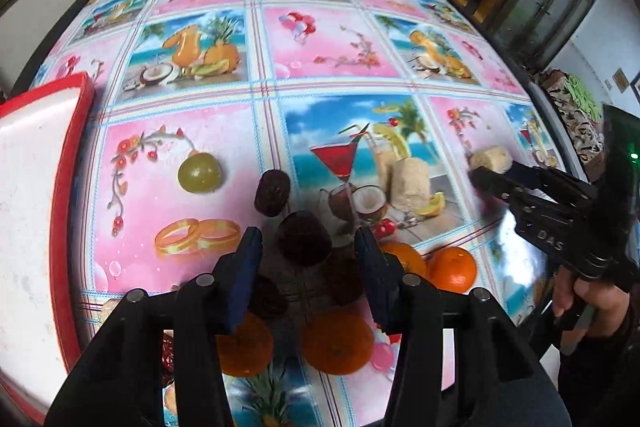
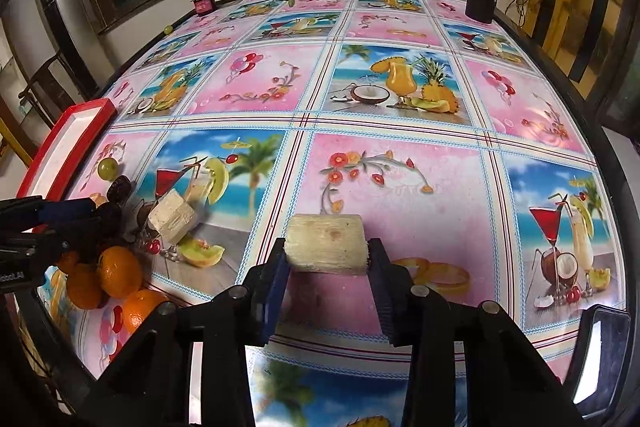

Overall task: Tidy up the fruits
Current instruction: 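Grasp the beige sugarcane block with the right gripper while the left gripper grasps a dark plum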

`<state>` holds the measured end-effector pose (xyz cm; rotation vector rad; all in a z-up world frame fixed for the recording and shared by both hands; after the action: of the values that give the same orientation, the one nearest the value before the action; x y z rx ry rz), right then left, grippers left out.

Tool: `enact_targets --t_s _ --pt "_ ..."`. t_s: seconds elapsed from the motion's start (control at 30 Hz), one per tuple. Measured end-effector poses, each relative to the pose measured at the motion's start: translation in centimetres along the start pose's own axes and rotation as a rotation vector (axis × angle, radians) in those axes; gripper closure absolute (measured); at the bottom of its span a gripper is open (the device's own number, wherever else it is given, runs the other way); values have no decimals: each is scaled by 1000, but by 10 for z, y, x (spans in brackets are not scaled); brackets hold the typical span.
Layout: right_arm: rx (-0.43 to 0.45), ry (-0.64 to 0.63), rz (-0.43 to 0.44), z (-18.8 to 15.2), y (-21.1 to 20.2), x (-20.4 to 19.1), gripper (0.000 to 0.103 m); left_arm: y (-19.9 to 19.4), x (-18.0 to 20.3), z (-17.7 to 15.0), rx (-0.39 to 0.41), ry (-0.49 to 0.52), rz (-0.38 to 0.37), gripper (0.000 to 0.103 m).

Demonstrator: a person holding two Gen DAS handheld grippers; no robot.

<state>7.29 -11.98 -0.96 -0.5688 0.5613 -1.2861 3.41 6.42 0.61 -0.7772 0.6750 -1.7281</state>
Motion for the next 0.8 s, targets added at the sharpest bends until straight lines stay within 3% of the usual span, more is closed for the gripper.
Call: enact_targets --t_s 0.07,0.1,0.2,0.8 --pt "3 1 -1 0 0 0 63 4 -1 -1 -7 -7 2 61" --pt "4 1 -1 0 0 0 63 6 -1 -1 -12 -14 0 71" --pt "7 -1 -6 0 0 -1 63 8 -2 1 -10 -31 3 76" --pt "46 33 17 -1 -9 2 65 9 -2 1 -4 -36 -1 77"
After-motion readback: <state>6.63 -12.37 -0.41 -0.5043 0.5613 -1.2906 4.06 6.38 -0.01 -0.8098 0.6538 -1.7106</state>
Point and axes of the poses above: each gripper's, at about its wrist camera, not at the fingertips, and y roughly the way its jaws point, x to its right, z to its top, the point moved 2 cm from there along y, roughly the way its jaws point, and after that the axes turned 14 degrees about x, right-handed, at the moved point
